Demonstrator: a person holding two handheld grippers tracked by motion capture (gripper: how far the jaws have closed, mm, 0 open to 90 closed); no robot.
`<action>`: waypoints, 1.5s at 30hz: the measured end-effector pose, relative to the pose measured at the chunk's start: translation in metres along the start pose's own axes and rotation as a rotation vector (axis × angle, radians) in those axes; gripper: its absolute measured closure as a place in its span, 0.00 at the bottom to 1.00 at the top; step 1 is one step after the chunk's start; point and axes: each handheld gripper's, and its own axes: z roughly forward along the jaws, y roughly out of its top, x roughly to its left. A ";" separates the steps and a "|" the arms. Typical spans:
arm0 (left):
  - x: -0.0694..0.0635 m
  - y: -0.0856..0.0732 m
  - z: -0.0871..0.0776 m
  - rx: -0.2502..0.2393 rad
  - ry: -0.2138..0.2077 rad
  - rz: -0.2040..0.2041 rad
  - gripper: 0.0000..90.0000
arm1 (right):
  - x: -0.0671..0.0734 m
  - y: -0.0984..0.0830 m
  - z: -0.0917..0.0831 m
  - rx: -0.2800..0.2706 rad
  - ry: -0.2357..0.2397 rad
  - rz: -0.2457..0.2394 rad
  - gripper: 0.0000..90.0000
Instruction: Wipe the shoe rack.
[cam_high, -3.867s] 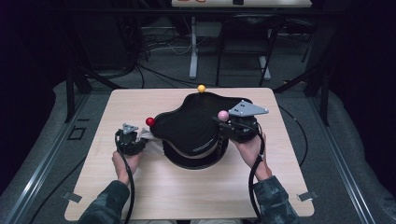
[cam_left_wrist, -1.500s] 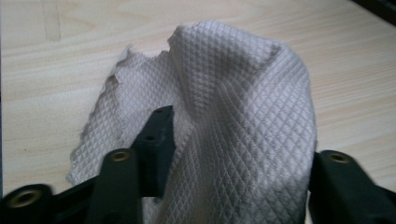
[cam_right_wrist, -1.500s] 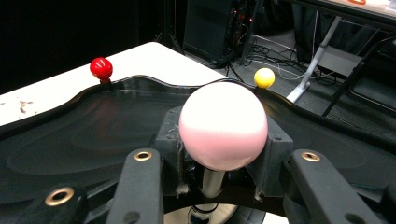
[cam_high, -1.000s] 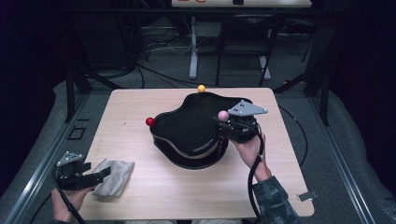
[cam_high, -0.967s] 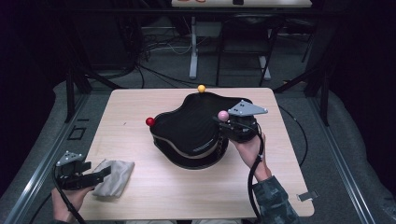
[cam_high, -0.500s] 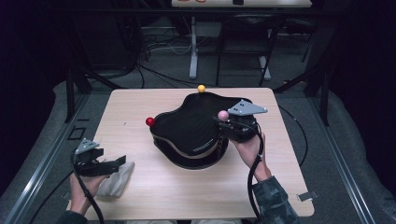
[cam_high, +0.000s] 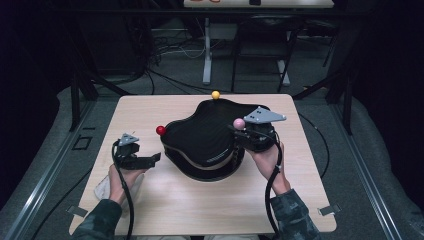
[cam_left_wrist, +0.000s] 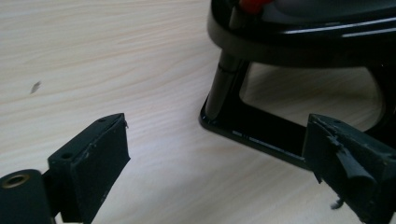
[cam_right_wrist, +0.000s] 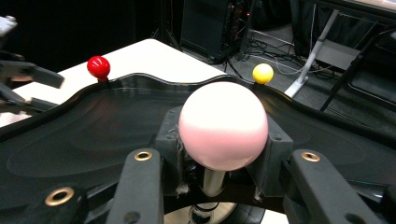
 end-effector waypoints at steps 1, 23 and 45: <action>-0.002 0.001 0.005 0.007 -0.004 0.012 0.15 | 0.000 0.000 0.000 0.001 0.000 -0.001 0.68; -0.004 0.009 0.053 -0.040 -0.014 0.040 0.81 | -0.003 -0.001 -0.002 -0.008 0.032 0.030 0.57; -0.005 0.002 0.045 -0.049 -0.002 0.074 0.82 | 0.008 -0.079 0.008 0.120 0.008 0.128 0.74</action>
